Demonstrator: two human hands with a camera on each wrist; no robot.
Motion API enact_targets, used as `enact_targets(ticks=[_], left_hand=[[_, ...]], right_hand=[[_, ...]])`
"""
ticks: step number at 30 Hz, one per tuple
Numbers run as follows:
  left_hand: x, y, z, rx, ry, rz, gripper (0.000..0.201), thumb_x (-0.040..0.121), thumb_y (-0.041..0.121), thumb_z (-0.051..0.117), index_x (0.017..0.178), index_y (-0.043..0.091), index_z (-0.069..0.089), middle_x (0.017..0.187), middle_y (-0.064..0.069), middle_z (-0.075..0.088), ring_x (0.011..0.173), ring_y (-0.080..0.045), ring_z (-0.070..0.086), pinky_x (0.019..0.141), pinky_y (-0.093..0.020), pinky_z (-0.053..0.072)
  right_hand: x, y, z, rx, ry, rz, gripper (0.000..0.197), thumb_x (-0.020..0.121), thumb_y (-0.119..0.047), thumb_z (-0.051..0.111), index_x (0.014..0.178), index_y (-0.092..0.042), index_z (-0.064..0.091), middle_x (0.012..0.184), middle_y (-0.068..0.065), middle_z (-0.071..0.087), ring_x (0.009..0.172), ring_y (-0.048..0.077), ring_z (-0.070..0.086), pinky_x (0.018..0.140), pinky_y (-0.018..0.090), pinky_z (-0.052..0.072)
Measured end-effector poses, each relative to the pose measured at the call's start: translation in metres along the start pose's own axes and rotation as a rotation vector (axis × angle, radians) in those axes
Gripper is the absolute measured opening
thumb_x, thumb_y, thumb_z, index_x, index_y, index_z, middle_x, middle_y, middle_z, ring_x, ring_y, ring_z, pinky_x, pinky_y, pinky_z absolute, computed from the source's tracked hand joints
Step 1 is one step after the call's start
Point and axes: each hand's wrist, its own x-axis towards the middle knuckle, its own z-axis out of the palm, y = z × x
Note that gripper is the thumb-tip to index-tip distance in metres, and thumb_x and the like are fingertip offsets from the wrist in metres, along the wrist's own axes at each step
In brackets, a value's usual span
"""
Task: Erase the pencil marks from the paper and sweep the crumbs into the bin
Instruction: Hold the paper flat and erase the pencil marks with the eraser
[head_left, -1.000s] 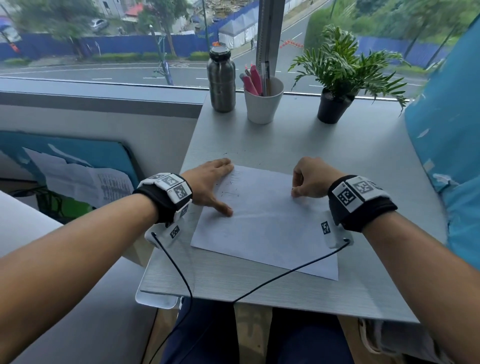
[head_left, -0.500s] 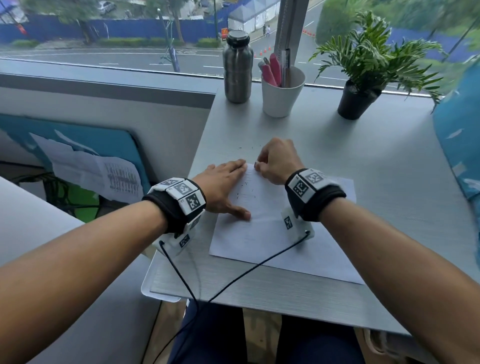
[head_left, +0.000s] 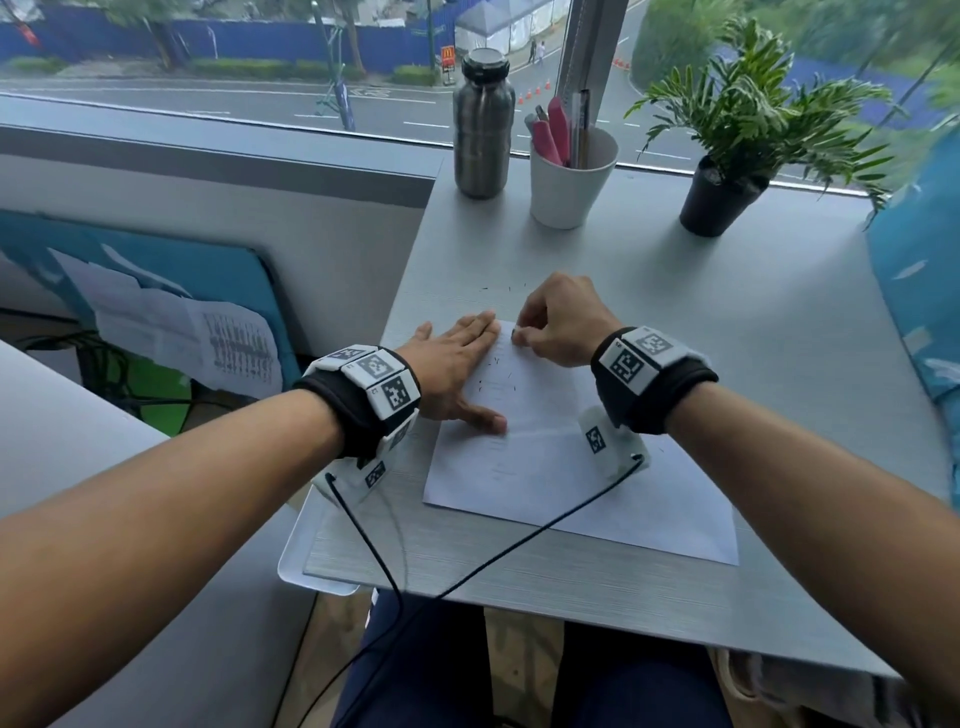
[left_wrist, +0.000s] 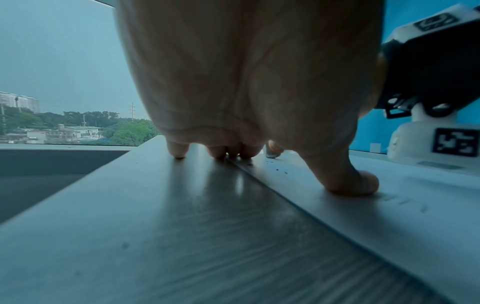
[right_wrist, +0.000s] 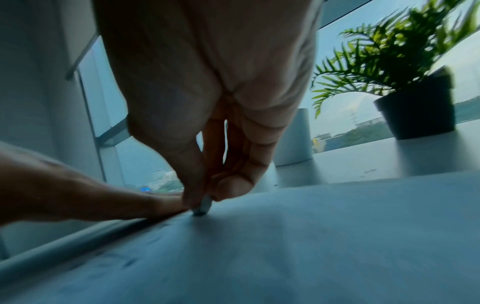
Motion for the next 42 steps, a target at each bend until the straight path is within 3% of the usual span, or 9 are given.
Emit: enact_targets(ticks=[10,13,16,25,28,32,36,39,42], left_hand=[[0.002,-0.001,0.0,0.009,-0.019,-0.008,0.126,0.071,0.08,0.054,0.153,0.015,-0.017,0.159,0.002,-0.024,0.147,-0.013,-0.019,0.118,-0.054,-0.004],[0.003,0.001,0.0,0.017,-0.024,-0.007,0.126,0.071,0.079,0.054,0.153,0.014,-0.017,0.159,0.001,-0.024,0.147,-0.014,-0.018,0.118,-0.055,-0.003],[0.002,0.0,0.0,0.01,-0.023,-0.008,0.126,0.071,0.079,0.054,0.153,0.014,-0.018,0.159,0.001,-0.024,0.147,-0.013,-0.019,0.118,-0.055,-0.003],[0.003,-0.001,0.001,0.026,-0.035,-0.012,0.127,0.071,0.08,0.053,0.152,0.014,-0.018,0.159,0.0,-0.025,0.147,-0.014,-0.019,0.118,-0.055,-0.003],[0.004,0.002,0.0,0.03,-0.036,-0.013,0.127,0.071,0.079,0.054,0.152,0.014,-0.019,0.159,0.0,-0.025,0.147,-0.015,-0.018,0.118,-0.055,-0.003],[0.003,0.001,0.0,0.027,-0.021,-0.017,0.127,0.071,0.08,0.054,0.152,0.014,-0.019,0.16,0.0,-0.024,0.147,-0.014,-0.018,0.118,-0.056,-0.003],[0.004,0.003,0.003,0.092,-0.001,-0.04,0.126,0.069,0.086,0.046,0.152,0.017,-0.019,0.16,0.0,-0.023,0.148,-0.017,-0.018,0.114,-0.058,-0.013],[0.003,0.001,0.004,0.099,0.005,-0.062,0.127,0.067,0.089,0.042,0.151,0.018,-0.021,0.16,0.0,-0.024,0.147,-0.018,-0.019,0.113,-0.059,-0.015],[0.003,0.002,0.004,0.076,-0.003,-0.061,0.128,0.067,0.088,0.044,0.151,0.017,-0.021,0.159,0.001,-0.025,0.147,-0.018,-0.019,0.114,-0.057,-0.015]], right_hand=[[-0.004,-0.008,0.004,-0.031,-0.118,-0.043,0.013,0.076,-0.021,0.076,0.084,-0.012,0.08,0.077,0.003,0.075,0.069,0.011,0.064,0.067,0.022,0.051],[0.0,0.003,-0.001,0.012,-0.023,0.057,0.014,0.076,-0.024,0.077,0.084,-0.014,0.08,0.078,0.002,0.075,0.073,0.013,0.067,0.073,0.026,0.056],[-0.007,-0.006,0.006,-0.028,-0.082,-0.03,0.012,0.075,-0.021,0.074,0.08,-0.012,0.079,0.074,0.004,0.074,0.072,0.015,0.068,0.074,0.03,0.057],[-0.006,-0.01,0.004,-0.028,-0.124,-0.047,0.012,0.076,-0.02,0.074,0.08,-0.01,0.079,0.074,0.005,0.075,0.069,0.016,0.068,0.072,0.03,0.057],[0.002,0.0,-0.004,0.019,-0.03,0.059,0.014,0.076,-0.022,0.075,0.083,-0.012,0.08,0.078,0.003,0.075,0.071,0.013,0.067,0.072,0.025,0.056],[-0.006,-0.013,0.008,-0.018,-0.112,-0.049,0.01,0.073,-0.018,0.072,0.071,-0.009,0.077,0.068,0.008,0.072,0.062,0.02,0.065,0.055,0.02,0.047],[0.002,-0.004,-0.002,0.032,-0.015,0.059,0.013,0.077,-0.02,0.073,0.081,-0.01,0.08,0.077,0.006,0.075,0.071,0.015,0.068,0.068,0.023,0.055],[-0.004,-0.015,0.007,-0.018,-0.106,-0.032,0.016,0.076,-0.016,0.069,0.061,-0.01,0.071,0.064,0.009,0.069,0.06,0.019,0.061,0.055,0.017,0.042],[0.003,-0.006,-0.001,0.012,-0.04,0.058,0.014,0.076,-0.02,0.073,0.076,-0.008,0.078,0.074,0.006,0.074,0.07,0.016,0.067,0.066,0.023,0.053]])
